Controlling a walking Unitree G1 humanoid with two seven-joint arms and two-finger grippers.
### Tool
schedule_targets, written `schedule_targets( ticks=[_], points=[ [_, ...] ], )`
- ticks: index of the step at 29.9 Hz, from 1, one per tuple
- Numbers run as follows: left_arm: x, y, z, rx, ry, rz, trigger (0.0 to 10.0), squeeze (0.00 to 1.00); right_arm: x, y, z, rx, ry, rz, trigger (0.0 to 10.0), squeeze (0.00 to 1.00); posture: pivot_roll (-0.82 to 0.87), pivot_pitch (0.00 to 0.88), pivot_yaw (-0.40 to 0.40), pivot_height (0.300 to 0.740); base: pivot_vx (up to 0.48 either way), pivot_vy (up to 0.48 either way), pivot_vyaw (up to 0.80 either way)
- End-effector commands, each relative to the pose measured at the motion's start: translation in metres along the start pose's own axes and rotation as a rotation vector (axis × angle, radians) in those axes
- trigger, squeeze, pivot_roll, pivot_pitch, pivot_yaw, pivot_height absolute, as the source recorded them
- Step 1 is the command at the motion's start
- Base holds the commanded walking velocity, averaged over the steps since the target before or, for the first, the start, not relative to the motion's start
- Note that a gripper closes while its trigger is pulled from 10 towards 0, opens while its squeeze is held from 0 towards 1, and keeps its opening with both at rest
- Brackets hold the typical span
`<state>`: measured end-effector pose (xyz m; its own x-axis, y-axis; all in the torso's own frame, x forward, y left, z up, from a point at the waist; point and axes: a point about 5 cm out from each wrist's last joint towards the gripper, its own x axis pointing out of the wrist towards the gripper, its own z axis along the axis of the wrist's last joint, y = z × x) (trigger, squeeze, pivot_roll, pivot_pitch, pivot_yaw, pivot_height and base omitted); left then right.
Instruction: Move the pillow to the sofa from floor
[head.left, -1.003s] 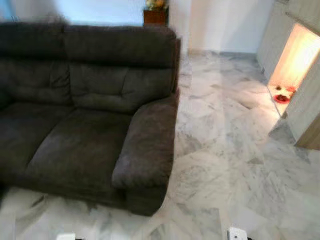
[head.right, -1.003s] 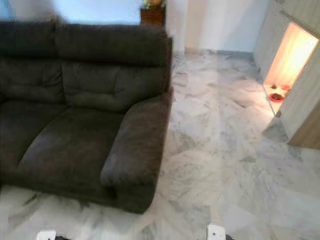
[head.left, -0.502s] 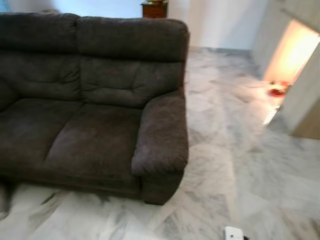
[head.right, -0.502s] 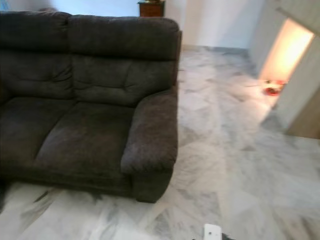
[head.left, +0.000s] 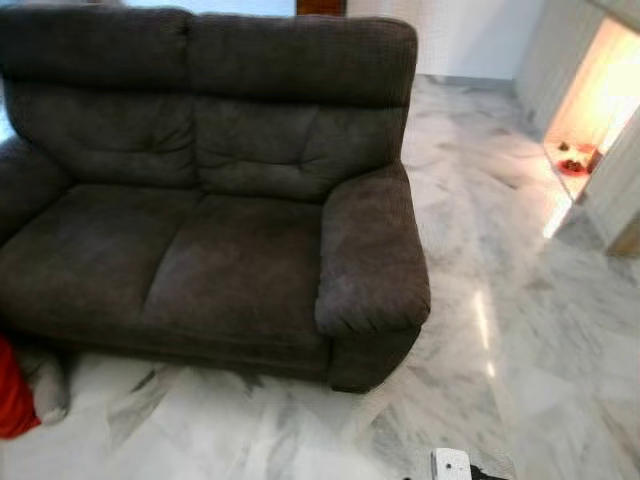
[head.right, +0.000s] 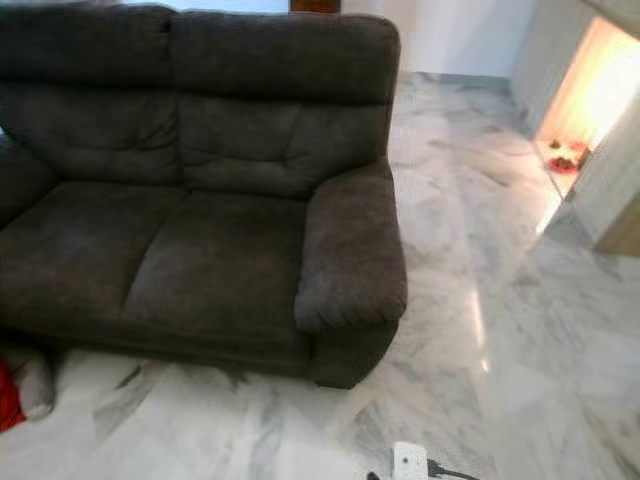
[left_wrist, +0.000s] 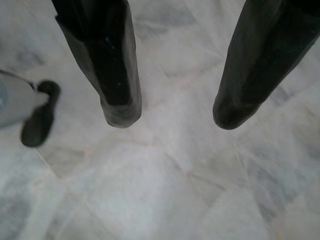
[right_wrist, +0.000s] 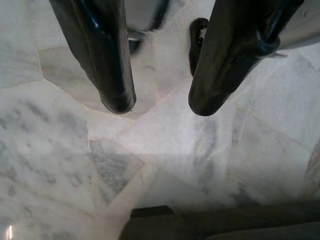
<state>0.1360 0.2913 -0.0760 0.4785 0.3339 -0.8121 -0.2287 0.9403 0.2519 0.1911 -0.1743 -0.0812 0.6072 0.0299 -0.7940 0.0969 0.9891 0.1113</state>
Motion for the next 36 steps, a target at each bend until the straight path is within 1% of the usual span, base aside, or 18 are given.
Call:
schedule_targets(
  ticks=[1,6,9,12,20,23,29,36],
  points=[
    [-0.001,-0.005,-0.009,-0.008,0.038,-0.009,10.0,0.0,-0.002,-0.007,-0.008,0.007,0.024,-0.021,10.0,0.0,0.07,0.089,0.019,0.74,0.0,0.0,0.0],
    [0.0,-0.011,-0.006,-0.009,0.038,-0.014,10.0,0.0,-0.003,-0.007,-0.009,0.011,0.026,-0.024,10.0,0.0,0.07,0.091,0.021,0.74,0.0,0.0,0.0],
    [0.0,-0.021,-0.004,-0.009,0.037,-0.023,10.0,0.0,-0.003,-0.007,-0.009,0.014,0.025,-0.025,10.0,0.0,0.07,0.091,0.021,0.74,0.0,0.0,0.0],
    [0.0,-0.023,-0.005,-0.007,0.04,-0.025,10.0,0.0,-0.003,-0.007,-0.009,0.017,0.024,-0.023,10.0,0.0,0.07,0.092,0.023,0.74,0.0,0.425,0.0],
    [0.0,-0.02,-0.006,-0.006,0.04,-0.022,10.0,0.0,-0.002,-0.006,-0.009,0.022,0.022,-0.018,10.0,0.0,0.07,0.091,0.027,0.74,0.0,0.48,0.0],
    [-0.001,-0.013,-0.009,-0.005,0.043,-0.016,10.0,0.0,-0.002,-0.004,-0.009,0.022,0.024,-0.015,10.0,0.0,0.07,0.091,0.028,0.74,0.0,0.48,0.0],
    [-0.001,-0.007,-0.011,-0.006,0.047,-0.011,10.0,0.0,-0.002,-0.004,-0.009,0.024,0.024,-0.014,10.0,0.0,0.07,0.09,0.028,0.74,0.0,0.48,0.0],
    [-0.001,-0.006,-0.012,-0.008,0.048,-0.013,10.0,0.0,-0.002,-0.003,-0.009,0.022,0.023,-0.012,10.0,0.0,0.08,0.091,0.027,0.74,0.0,0.48,0.0]
  ],
)
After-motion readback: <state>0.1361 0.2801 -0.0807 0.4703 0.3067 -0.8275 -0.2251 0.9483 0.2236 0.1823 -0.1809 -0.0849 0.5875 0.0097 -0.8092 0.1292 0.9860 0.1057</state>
